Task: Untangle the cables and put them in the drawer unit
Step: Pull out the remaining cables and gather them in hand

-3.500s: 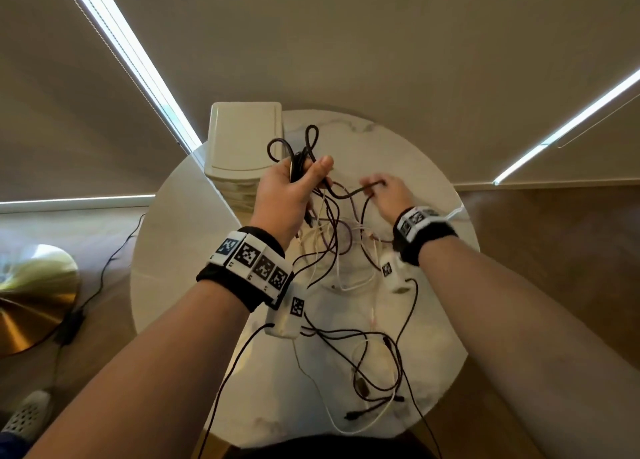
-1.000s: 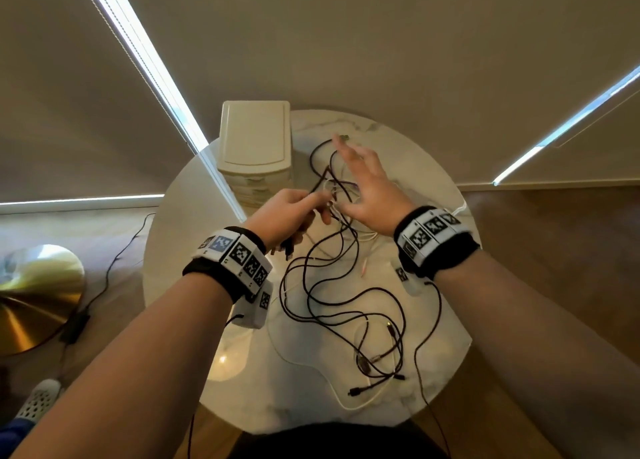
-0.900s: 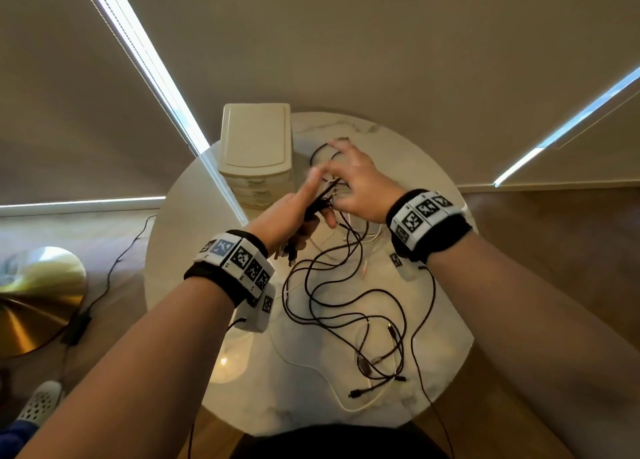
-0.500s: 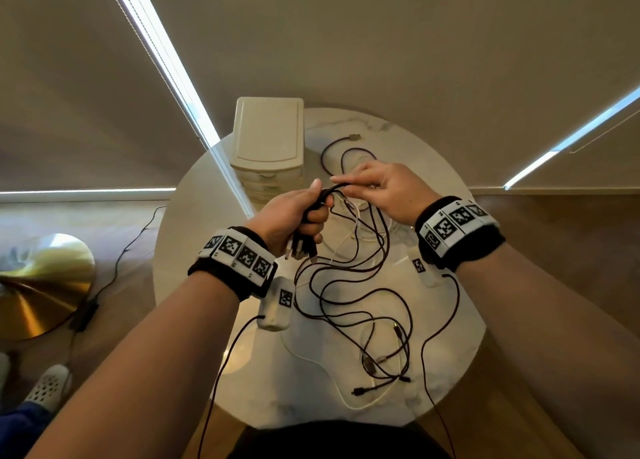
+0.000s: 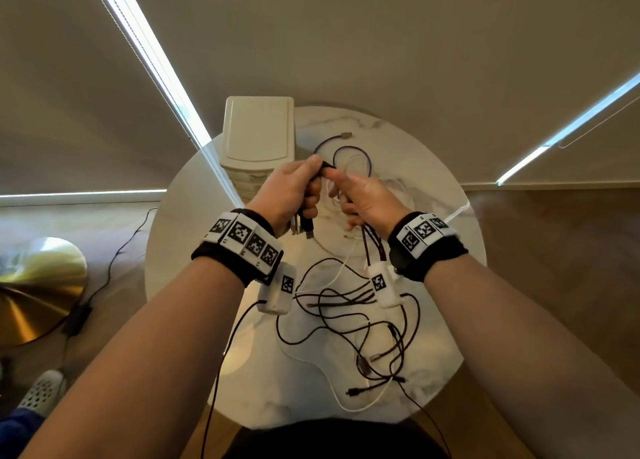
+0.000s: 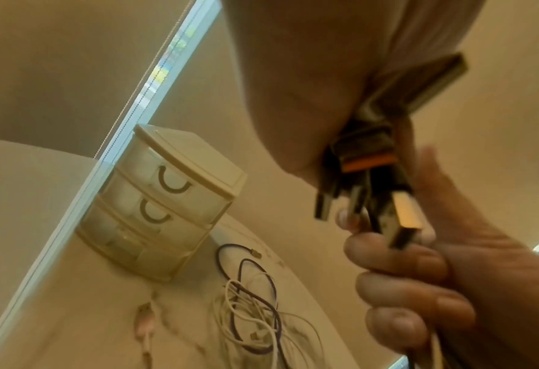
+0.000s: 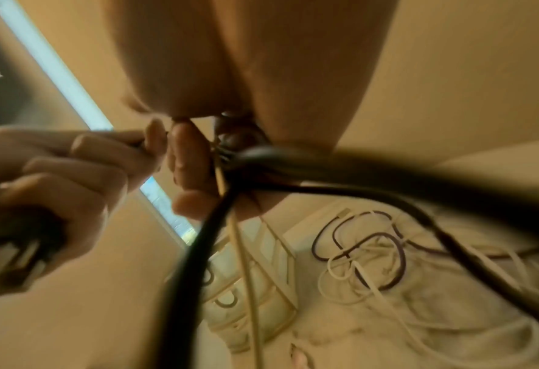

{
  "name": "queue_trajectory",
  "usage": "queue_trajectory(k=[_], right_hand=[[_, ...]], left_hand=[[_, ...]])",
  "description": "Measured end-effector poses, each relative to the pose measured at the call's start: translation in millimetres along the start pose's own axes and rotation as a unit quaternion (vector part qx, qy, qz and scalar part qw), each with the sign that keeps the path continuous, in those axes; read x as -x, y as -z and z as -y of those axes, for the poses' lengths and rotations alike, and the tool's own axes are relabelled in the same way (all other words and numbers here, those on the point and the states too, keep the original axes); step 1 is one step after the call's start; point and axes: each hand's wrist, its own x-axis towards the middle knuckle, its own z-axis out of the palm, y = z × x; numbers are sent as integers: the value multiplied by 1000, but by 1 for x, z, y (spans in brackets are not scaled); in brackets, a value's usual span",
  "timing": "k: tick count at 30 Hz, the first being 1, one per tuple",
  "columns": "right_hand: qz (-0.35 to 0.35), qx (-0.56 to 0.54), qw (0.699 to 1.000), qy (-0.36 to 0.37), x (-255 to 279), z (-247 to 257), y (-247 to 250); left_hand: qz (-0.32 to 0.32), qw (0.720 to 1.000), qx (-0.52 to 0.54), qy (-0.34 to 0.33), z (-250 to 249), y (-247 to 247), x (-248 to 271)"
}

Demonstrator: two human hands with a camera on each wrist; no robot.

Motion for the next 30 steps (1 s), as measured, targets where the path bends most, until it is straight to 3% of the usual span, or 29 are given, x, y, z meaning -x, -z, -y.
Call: queue_trajectory(k=[4,6,10,17,22,24,30], right_hand=[[5,117,992,-54,12,-51,-1],[10,87,992,-93,23,-80,-1],[16,79,992,-92,37,-109,3],[31,100,987,-124,44,-115,4],[-12,-39,989,-144,48,-103,-6],[3,-75,985,-156,51,-99,-9],[54,56,979,-188,63,-128,-9]], left_hand=[[-105,987,111,-46,-10,15,-9],[-115,987,99,-47,-15,23,-9],[-123,988,76,-48,-1,29,-4],[-174,978,91,-69,6,30,-12],[-215,968,102,-84,-6,36,-17],[-229,963,111,-90,-8,40,-18],[-252,955,108,-110,-11,50,-17]])
